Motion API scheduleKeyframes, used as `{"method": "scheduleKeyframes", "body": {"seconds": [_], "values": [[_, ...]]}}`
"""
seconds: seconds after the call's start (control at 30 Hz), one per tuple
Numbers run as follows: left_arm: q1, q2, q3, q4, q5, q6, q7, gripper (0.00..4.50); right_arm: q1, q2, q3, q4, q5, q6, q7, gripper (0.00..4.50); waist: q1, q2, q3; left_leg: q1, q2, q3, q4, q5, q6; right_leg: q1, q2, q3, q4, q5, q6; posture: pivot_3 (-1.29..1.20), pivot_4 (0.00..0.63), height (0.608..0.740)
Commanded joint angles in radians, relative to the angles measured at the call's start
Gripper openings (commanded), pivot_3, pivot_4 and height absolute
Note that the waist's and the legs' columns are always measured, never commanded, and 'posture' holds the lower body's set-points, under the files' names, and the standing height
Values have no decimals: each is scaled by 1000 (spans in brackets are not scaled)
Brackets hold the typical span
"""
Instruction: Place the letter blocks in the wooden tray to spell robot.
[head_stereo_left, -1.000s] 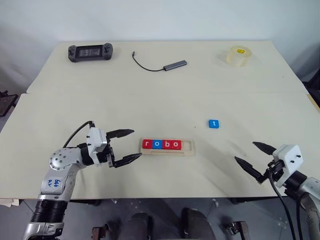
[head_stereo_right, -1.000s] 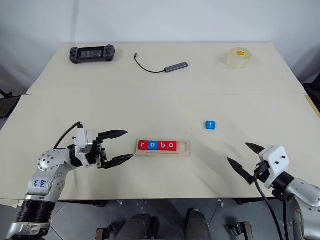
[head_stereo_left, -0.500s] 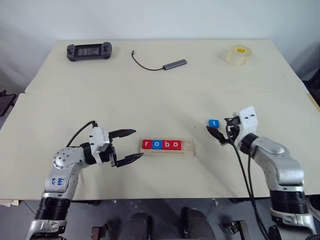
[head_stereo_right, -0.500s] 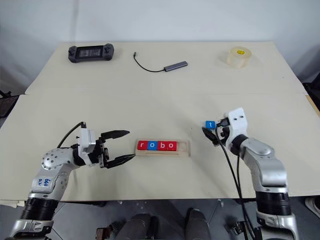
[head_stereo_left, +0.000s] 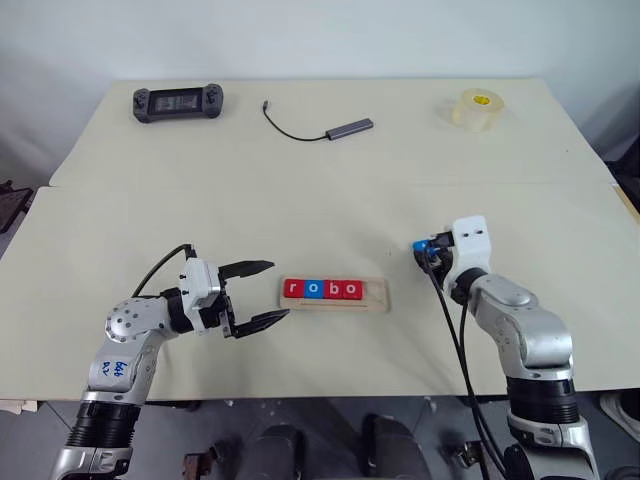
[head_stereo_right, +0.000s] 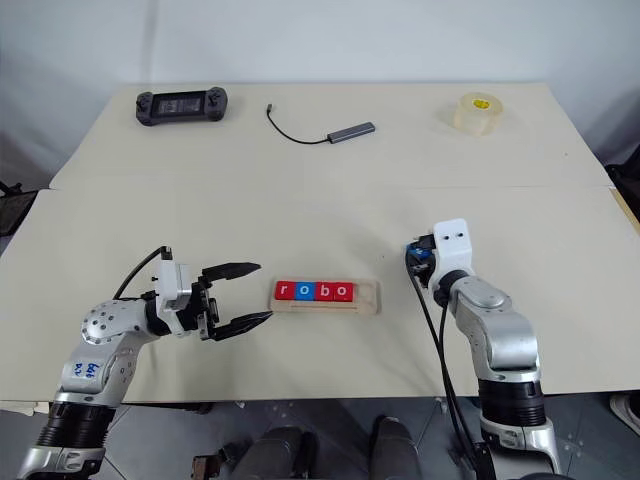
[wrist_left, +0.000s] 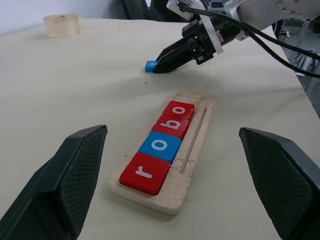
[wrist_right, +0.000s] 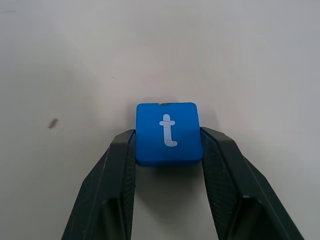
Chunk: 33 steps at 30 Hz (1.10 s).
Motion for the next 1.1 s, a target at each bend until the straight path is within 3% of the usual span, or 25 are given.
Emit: {"method": "scheduleKeyframes", "body": {"seconds": [0.03,0.17,0.4,0.53,0.57,0.63,0.77,0.93,1.1], "values": [[-26,-12,-3,1,-11,-4,-12,4500,56,-15,-90,-202,48,106,-19,1471,1,0,0,0,0,0,0,0,0,0,0,0,0,0,0,0,150,740],[-57,-27,-20,38,-9,-3,-40,4500,186,18,-121,-406,87,237,-36,1471,1,0,0,0,0,0,-2,0,0,0,0,0,0,0,0,0,150,740],[-97,-41,-45,74,-6,-2,-75,4500,290,151,-128,-492,89,299,-119,1471,-2,0,0,2,0,3,-1,0,0,-1,1,3,0,0,0,0,150,740],[-106,-38,-42,83,-5,-3,-83,4500,294,129,-120,-497,127,277,-59,2823,-2,0,0,2,0,3,-1,0,0,-1,1,3,0,0,0,0,150,740],[-106,-36,-39,81,-6,-3,-83,4500,293,99,-131,-496,146,261,-18,3171,-2,0,0,2,0,3,-1,0,0,-1,1,3,0,0,0,0,150,740],[-106,-35,-35,82,-6,-5,-84,4500,297,13,-142,-479,171,220,68,3171,-2,0,0,1,0,3,-2,0,0,-1,1,4,0,0,0,0,150,740],[-101,-29,-22,79,-5,-14,-82,4500,320,-335,-132,-331,179,15,405,3171,2,0,0,1,-1,3,-1,0,2,0,0,3,-1,0,0,0,150,740],[-85,-25,-9,59,-3,-20,-72,4500,281,-603,-44,-41,120,-421,833,3171,-1,-1,0,2,0,5,-2,0,3,1,1,3,-4,0,1,0,150,740],[-64,-17,1,28,-6,-17,-59,4500,106,-666,121,283,10,-766,1060,3171,-5,-3,1,2,2,7,-2,1,3,1,0,3,-4,1,2,0,150,740]]}}
